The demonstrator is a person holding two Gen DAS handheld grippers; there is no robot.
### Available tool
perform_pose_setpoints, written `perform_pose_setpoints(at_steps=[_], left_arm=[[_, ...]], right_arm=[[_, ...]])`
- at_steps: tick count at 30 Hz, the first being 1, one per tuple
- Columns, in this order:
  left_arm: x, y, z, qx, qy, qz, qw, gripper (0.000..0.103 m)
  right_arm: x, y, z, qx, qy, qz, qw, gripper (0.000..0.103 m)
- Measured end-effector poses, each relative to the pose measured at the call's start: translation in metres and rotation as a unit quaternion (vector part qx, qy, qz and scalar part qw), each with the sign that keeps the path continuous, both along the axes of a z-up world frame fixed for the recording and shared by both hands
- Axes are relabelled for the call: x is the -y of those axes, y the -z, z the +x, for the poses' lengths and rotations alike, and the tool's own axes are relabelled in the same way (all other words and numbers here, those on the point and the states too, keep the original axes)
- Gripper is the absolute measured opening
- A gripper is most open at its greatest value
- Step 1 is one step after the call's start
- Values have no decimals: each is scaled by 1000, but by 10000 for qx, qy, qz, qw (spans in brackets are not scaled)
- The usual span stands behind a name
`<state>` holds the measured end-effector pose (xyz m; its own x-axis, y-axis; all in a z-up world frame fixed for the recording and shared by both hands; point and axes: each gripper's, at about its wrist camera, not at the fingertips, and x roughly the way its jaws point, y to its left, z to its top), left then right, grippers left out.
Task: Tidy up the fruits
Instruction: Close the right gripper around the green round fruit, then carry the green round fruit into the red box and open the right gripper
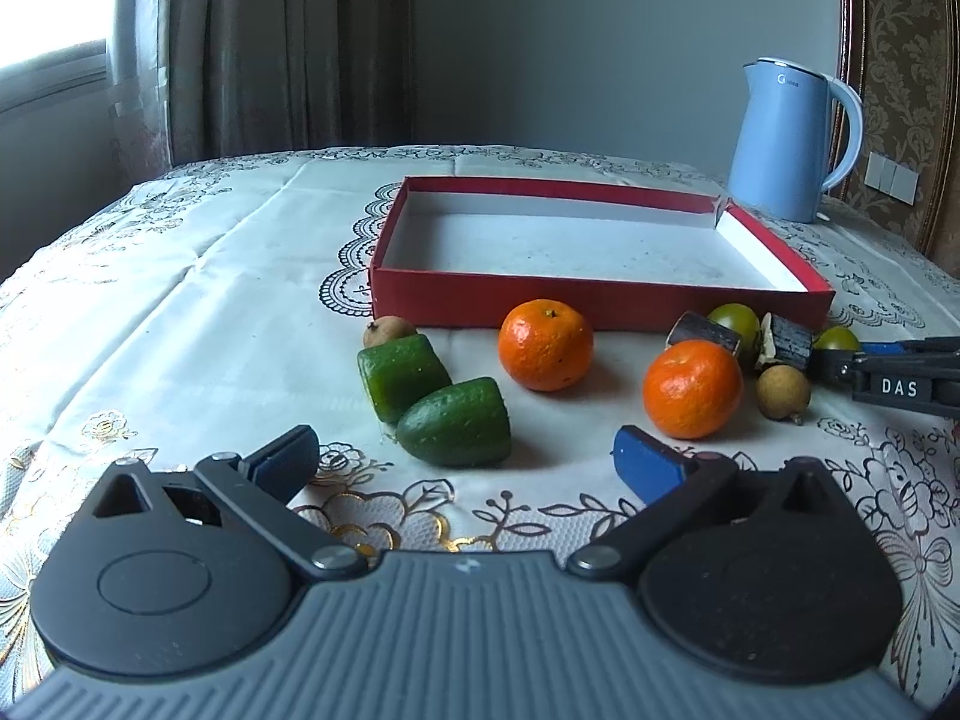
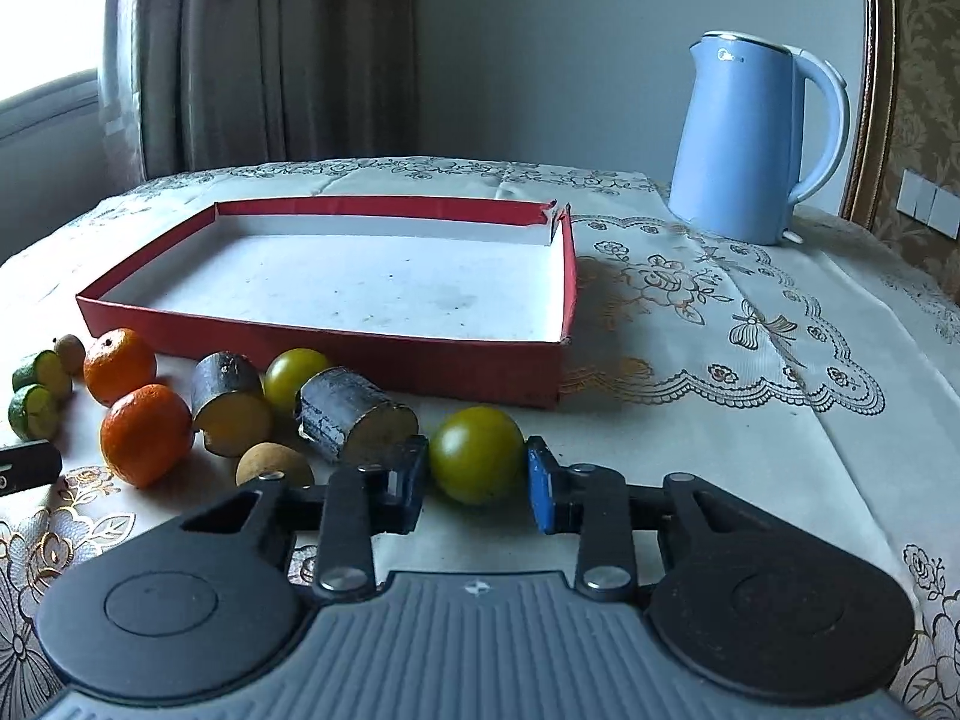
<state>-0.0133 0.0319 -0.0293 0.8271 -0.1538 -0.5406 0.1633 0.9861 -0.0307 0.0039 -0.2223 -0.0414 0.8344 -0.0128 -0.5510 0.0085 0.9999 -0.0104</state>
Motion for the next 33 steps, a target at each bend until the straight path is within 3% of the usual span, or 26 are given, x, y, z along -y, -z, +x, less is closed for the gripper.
perform_pose_setpoints(at_steps=[7, 21, 28, 33], left_arm=[[5, -2, 6, 48, 62, 5, 10000, 103], [4, 3, 15, -93, 15, -113, 9999, 103], [3, 4, 15, -77, 22, -171, 9998, 103], [2, 4, 14, -72, 32, -188, 9998, 103]], right_arm=[[11, -3, -4, 67, 193, 156, 9997, 34], [9, -23, 1, 415, 157, -21, 9990, 34], [1, -39, 31, 585, 27, -255, 9980, 34], [-4, -32, 64, 406, -1, -382, 9984, 34]])
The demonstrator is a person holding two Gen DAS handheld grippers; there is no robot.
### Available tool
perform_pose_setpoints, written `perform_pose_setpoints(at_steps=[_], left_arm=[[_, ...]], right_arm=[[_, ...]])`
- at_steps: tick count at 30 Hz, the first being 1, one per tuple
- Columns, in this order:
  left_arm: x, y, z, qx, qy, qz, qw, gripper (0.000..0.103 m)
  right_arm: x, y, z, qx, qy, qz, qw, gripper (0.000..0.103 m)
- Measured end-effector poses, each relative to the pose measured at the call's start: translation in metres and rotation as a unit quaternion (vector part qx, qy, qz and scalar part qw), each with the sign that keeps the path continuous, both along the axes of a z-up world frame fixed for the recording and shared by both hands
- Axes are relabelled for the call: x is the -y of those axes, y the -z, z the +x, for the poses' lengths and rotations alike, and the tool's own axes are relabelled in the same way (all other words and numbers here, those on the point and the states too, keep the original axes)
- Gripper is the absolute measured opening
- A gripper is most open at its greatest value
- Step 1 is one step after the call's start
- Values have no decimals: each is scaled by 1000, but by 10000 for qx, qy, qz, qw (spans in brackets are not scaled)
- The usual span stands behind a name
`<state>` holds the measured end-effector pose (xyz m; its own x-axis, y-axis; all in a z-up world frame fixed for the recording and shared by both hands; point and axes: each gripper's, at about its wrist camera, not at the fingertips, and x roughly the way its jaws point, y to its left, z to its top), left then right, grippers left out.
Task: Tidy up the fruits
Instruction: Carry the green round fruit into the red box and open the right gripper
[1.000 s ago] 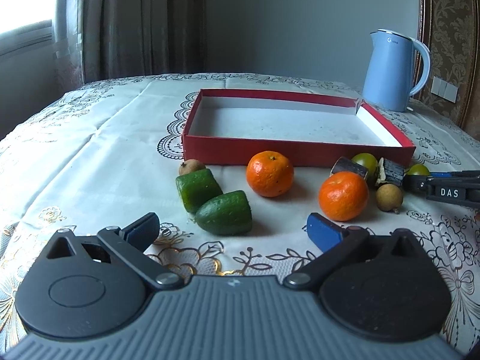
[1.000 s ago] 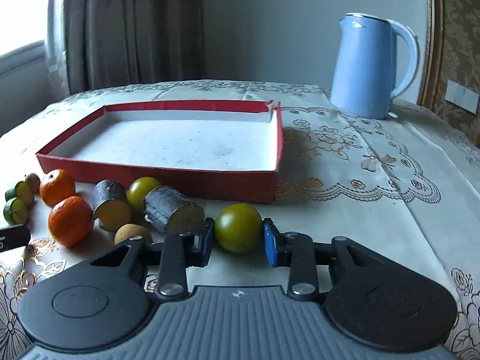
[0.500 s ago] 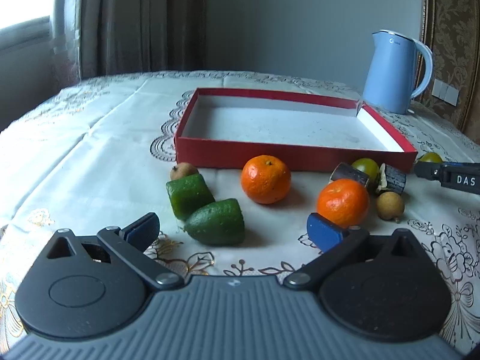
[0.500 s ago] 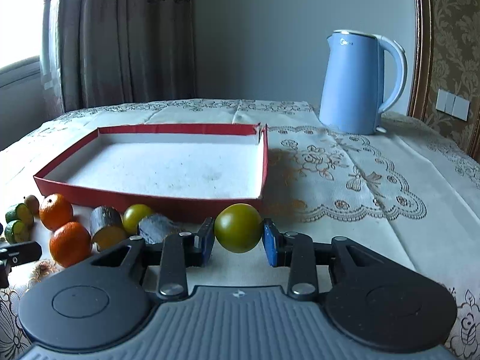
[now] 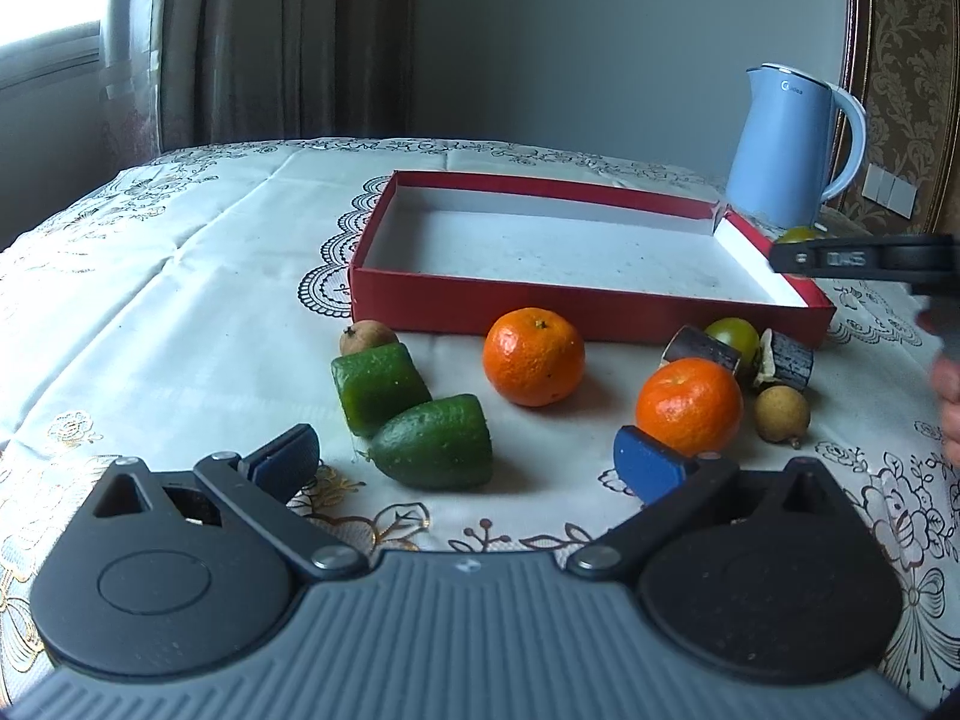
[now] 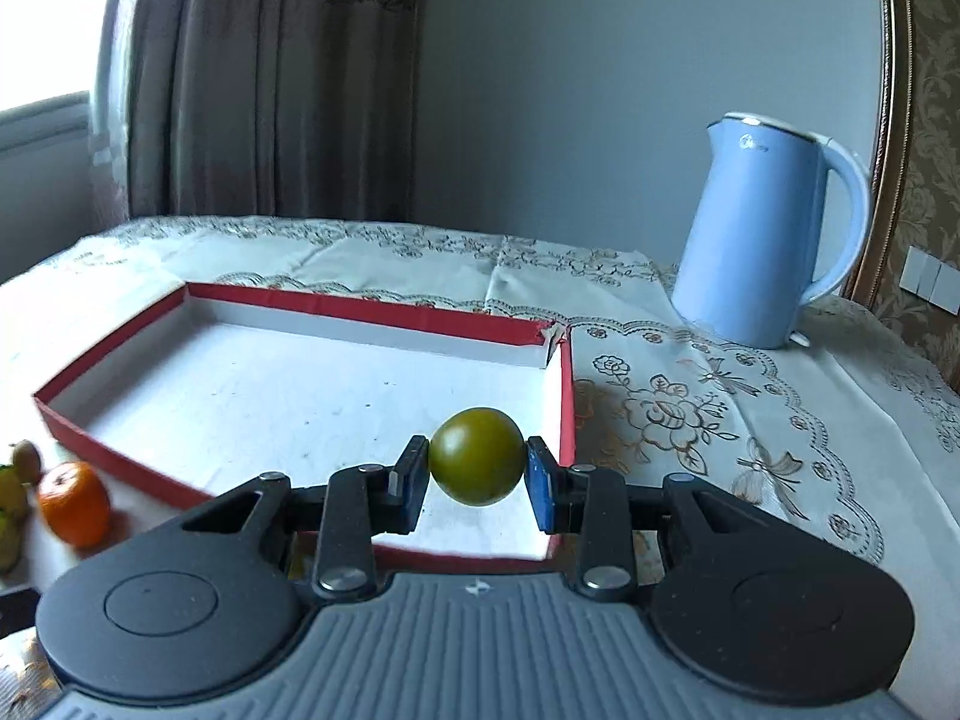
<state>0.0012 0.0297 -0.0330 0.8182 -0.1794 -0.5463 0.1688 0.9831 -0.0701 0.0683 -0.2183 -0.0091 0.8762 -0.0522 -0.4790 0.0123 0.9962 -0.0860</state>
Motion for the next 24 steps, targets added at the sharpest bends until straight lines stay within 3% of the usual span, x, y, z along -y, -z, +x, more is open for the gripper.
perform_pose_setpoints(at_steps=[17, 24], left_arm=[[2, 0, 2, -19, 3, -8, 10000, 103], [3, 0, 2, -11, 5, 19, 10000, 103]], right_arm=[[4, 24, 49, -636, -6, 171, 9978, 33], [4, 24, 50, -611, 1, 176, 9980, 33]])
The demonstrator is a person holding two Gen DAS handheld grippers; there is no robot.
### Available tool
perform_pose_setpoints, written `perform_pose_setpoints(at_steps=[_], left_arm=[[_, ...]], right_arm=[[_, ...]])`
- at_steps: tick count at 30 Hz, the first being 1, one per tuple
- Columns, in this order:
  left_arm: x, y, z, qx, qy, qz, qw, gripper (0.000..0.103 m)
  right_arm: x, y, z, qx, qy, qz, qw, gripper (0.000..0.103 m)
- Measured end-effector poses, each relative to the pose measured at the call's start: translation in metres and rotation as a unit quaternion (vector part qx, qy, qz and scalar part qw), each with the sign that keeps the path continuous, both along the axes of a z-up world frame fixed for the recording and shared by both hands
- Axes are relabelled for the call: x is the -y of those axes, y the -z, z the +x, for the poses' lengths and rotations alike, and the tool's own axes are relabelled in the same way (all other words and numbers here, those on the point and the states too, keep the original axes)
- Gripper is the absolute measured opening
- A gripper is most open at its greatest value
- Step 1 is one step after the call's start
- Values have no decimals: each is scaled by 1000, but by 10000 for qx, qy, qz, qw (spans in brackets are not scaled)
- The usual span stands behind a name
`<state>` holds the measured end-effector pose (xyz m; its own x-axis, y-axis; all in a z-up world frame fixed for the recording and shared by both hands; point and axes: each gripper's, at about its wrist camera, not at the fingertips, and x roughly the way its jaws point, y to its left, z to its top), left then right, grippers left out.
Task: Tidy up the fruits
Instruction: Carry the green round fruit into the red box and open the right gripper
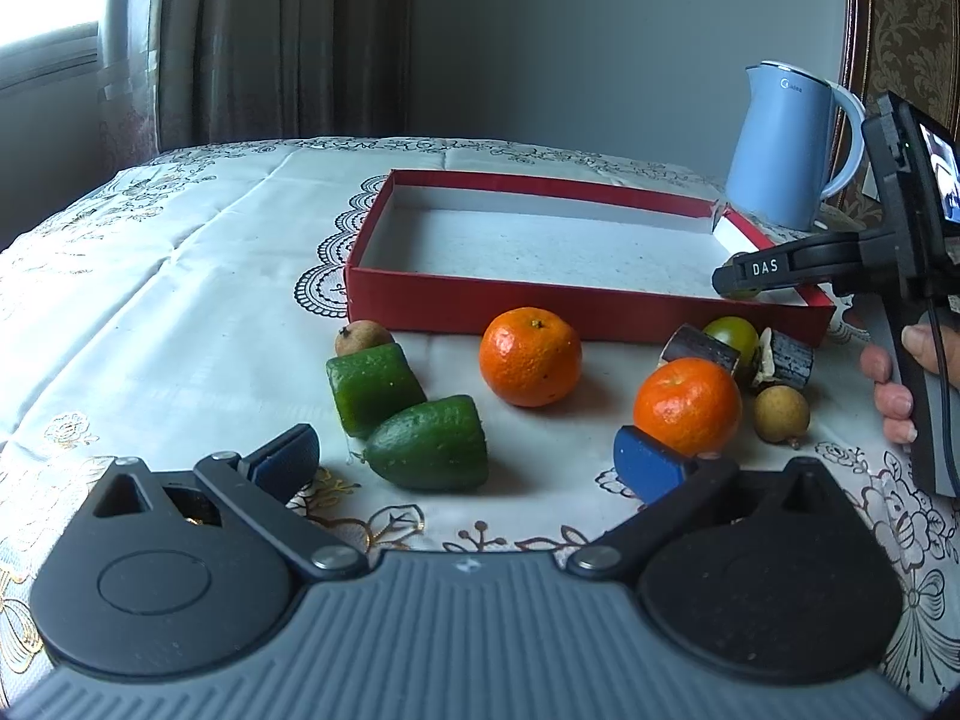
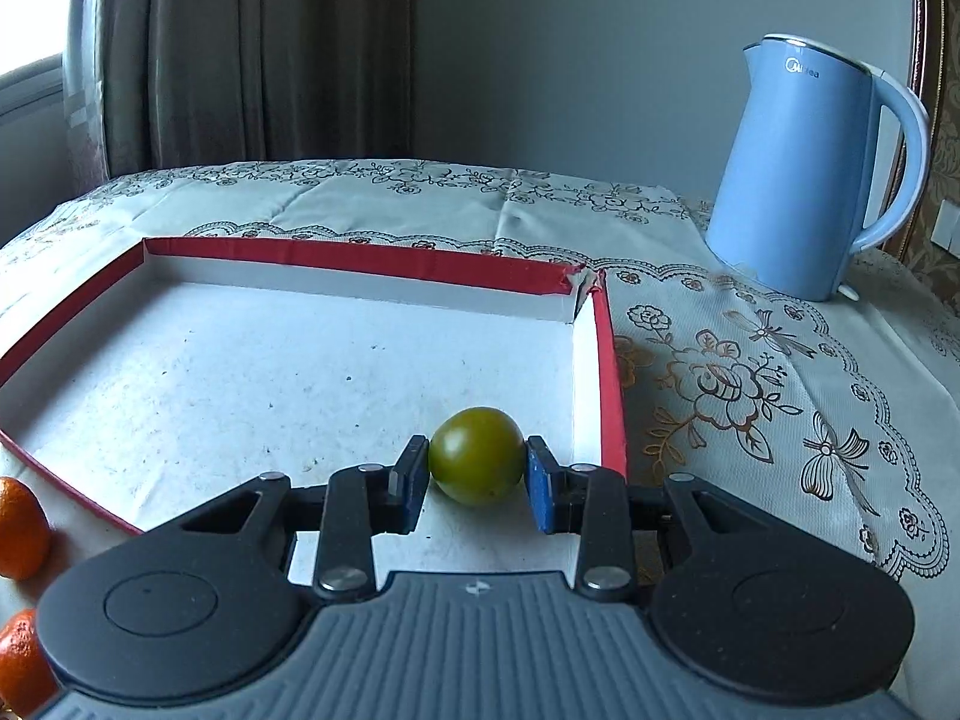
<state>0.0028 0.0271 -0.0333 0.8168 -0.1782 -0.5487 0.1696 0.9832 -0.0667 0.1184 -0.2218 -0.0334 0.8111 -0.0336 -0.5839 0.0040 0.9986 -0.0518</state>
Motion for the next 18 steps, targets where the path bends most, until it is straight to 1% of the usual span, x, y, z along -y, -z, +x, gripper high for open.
perform_pose_setpoints(at_steps=[11, 15, 16, 17, 18], left_arm=[[0, 0, 0, 10, -3, 12, 10000, 103], [0, 0, -1, 33, -7, 15, 10000, 103], [0, 0, -1, 41, 4, 4, 10000, 103], [0, -1, -1, 48, 14, -12, 10000, 103], [-1, -1, -1, 55, 16, -23, 10000, 103]], right_arm=[[1, 1, -1, 32, 14, 36, 10000, 34], [3, 0, -1, -11, -59, 153, 9999, 47], [3, 0, -2, 20, -99, 180, 9998, 56], [3, -1, -5, 76, -119, 181, 9997, 61], [2, -3, -10, 148, -103, 144, 9997, 72]])
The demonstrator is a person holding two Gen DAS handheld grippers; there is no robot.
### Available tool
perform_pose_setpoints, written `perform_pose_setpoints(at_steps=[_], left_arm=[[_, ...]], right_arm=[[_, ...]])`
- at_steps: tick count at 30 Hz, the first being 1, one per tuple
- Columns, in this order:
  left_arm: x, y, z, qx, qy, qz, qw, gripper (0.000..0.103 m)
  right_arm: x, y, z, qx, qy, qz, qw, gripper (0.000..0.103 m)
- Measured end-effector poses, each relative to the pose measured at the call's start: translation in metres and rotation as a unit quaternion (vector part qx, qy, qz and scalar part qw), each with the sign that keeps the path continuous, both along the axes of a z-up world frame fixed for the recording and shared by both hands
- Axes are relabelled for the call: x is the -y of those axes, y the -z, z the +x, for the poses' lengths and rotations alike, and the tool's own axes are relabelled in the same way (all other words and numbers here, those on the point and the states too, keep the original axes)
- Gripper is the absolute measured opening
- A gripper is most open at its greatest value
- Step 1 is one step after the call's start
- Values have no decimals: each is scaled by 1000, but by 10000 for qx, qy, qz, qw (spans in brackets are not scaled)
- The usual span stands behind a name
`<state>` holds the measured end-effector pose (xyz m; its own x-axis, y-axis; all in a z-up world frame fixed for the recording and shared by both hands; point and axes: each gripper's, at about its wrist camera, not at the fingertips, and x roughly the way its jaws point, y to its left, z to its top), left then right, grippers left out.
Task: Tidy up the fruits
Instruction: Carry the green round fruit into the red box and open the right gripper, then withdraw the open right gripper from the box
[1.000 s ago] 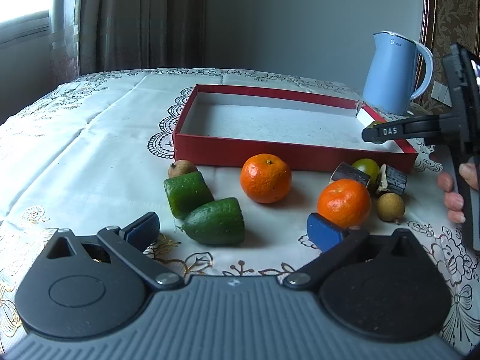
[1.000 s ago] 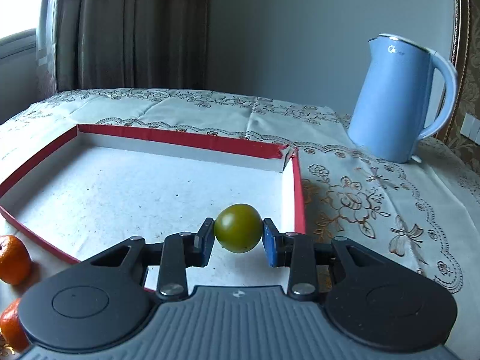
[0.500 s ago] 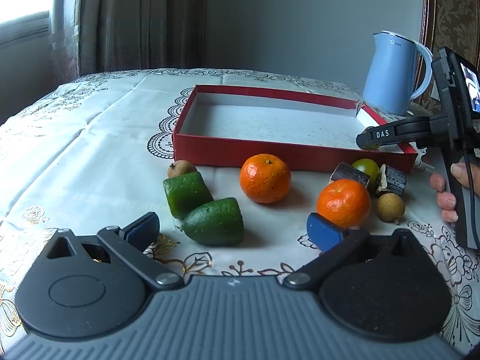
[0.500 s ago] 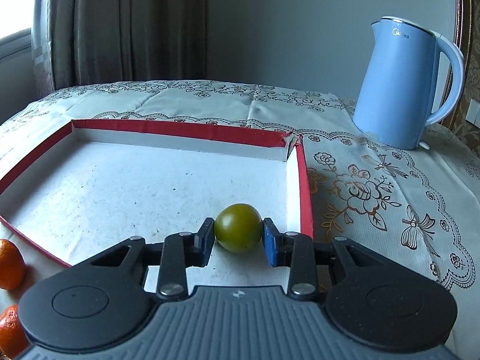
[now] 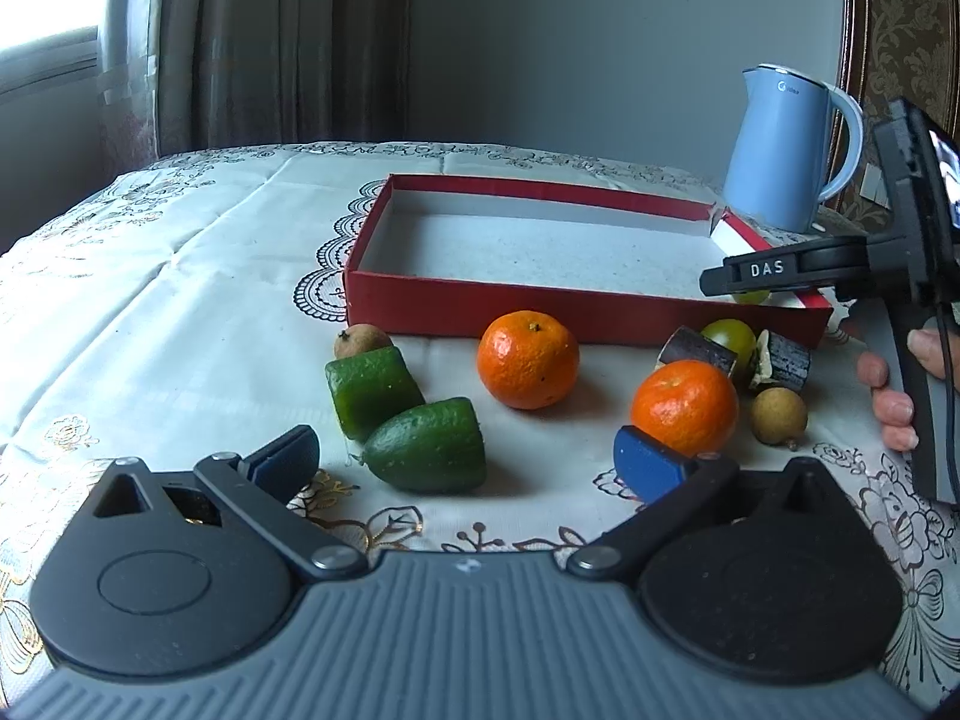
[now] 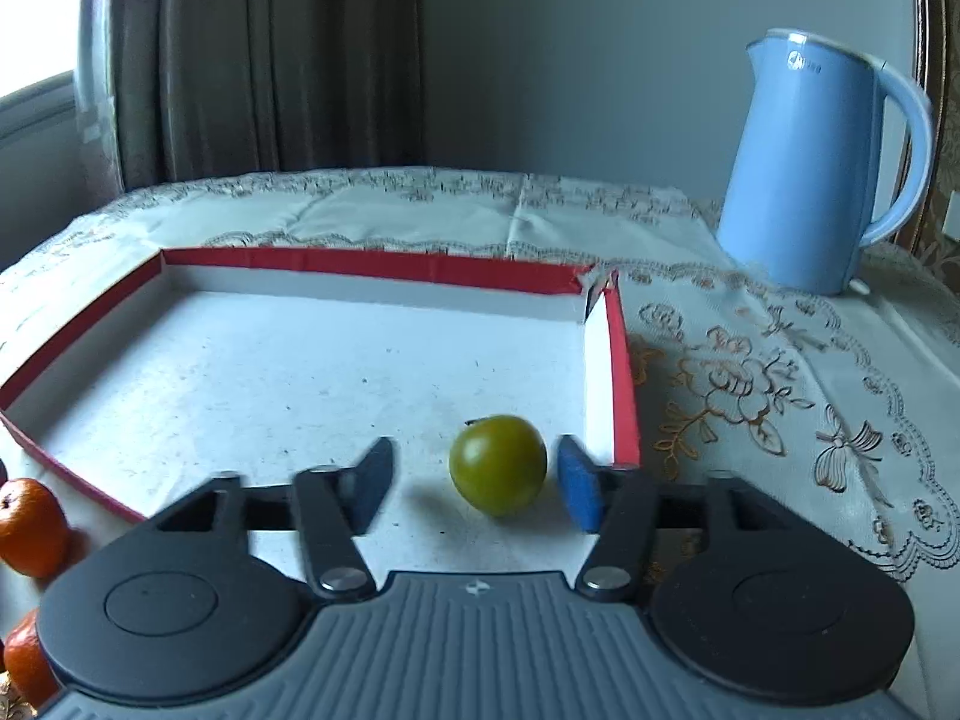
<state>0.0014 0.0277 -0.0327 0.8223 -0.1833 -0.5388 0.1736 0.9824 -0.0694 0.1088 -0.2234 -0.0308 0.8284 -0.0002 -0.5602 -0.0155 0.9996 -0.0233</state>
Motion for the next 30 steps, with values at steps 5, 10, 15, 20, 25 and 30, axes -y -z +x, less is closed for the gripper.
perform_pose_setpoints(at_steps=[5, 10, 15, 20, 25, 30], left_arm=[[-2, 0, -2, 40, -50, -13, 10000, 103], [-3, -1, -5, 103, -78, -29, 9999, 103], [-4, -1, -8, 146, -100, -11, 9998, 103], [-10, -2, -11, 72, -309, -115, 9994, 103], [-2, -1, -13, 124, -297, 184, 9993, 103], [6, -3, -11, 130, -437, 401, 9982, 103]], right_arm=[[0, -11, -38, 650, 203, -211, 9975, 87], [13, -9, -60, 749, 431, -121, 9962, 87], [35, -6, -72, 574, 600, 368, 9959, 89], [49, -6, -90, 751, 930, 520, 9915, 89], [58, -8, -96, 986, 1189, 583, 9863, 96], [56, -8, -95, 934, 1088, 558, 9881, 96]])
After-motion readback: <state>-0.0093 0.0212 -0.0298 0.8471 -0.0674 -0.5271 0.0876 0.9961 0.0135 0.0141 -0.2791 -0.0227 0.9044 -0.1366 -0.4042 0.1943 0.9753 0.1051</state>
